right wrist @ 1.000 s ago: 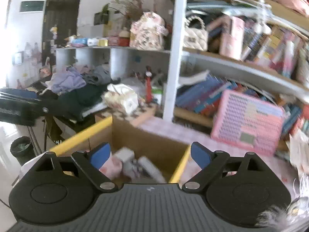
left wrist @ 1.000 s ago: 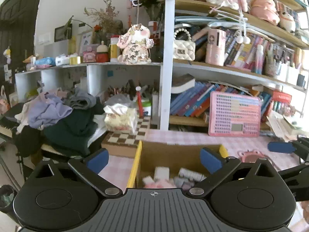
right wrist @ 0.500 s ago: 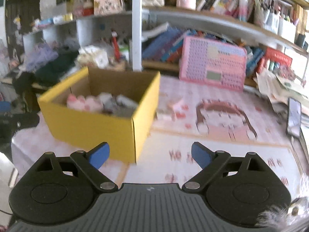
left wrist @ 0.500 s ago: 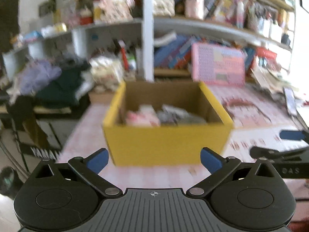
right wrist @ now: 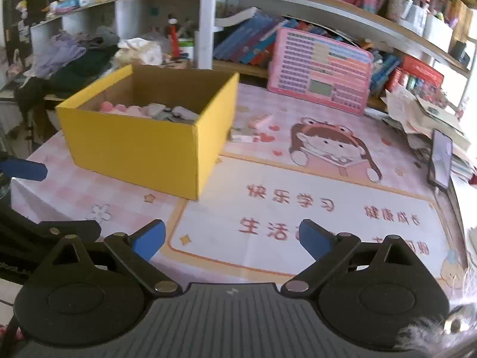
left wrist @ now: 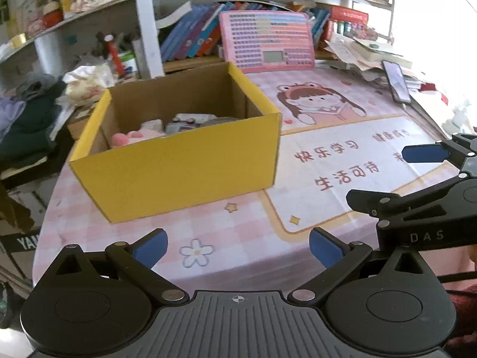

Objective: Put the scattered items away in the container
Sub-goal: 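Move both open tools away from the box toward the remaining items on the mat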

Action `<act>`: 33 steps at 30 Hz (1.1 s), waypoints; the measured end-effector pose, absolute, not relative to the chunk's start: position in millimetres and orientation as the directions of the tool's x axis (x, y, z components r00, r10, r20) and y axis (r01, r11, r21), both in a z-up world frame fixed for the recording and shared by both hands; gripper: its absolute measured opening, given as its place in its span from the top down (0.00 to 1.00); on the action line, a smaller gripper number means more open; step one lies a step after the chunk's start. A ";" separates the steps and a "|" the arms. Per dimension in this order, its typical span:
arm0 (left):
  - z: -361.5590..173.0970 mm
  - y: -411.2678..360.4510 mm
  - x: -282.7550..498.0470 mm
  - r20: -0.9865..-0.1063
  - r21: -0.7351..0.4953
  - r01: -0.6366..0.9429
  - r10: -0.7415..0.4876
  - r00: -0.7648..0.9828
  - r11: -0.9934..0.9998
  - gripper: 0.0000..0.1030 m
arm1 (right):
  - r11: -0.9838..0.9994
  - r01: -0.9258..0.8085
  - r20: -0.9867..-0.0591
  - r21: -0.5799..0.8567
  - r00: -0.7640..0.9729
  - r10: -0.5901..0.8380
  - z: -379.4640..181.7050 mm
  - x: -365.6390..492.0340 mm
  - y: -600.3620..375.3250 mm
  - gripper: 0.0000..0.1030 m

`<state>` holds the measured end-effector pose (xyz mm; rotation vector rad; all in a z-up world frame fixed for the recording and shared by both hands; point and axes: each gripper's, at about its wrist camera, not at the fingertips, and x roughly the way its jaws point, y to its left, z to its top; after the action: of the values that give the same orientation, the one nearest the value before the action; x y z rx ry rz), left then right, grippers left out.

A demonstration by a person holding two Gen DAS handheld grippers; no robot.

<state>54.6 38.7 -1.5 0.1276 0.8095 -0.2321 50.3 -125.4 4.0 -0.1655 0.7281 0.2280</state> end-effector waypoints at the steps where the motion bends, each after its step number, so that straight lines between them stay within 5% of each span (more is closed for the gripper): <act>1: -2.0 36.0 54.7 -0.732 0.021 0.264 -0.165 0.661 0.964 0.01 | 0.966 -0.251 -0.680 -0.070 0.720 0.138 3.1 50.0 -128.7 0.05; 33: -19.9 -103.9 114.3 -0.801 -0.030 0.389 -0.255 0.541 0.921 0.01 | 0.986 -0.153 -0.735 -0.059 0.676 0.061 -14.0 90.8 -265.0 0.05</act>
<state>114.3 -103.9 -19.9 0.1581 0.9235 -0.3846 90.8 -265.0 -14.0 -0.1188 0.8207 0.1210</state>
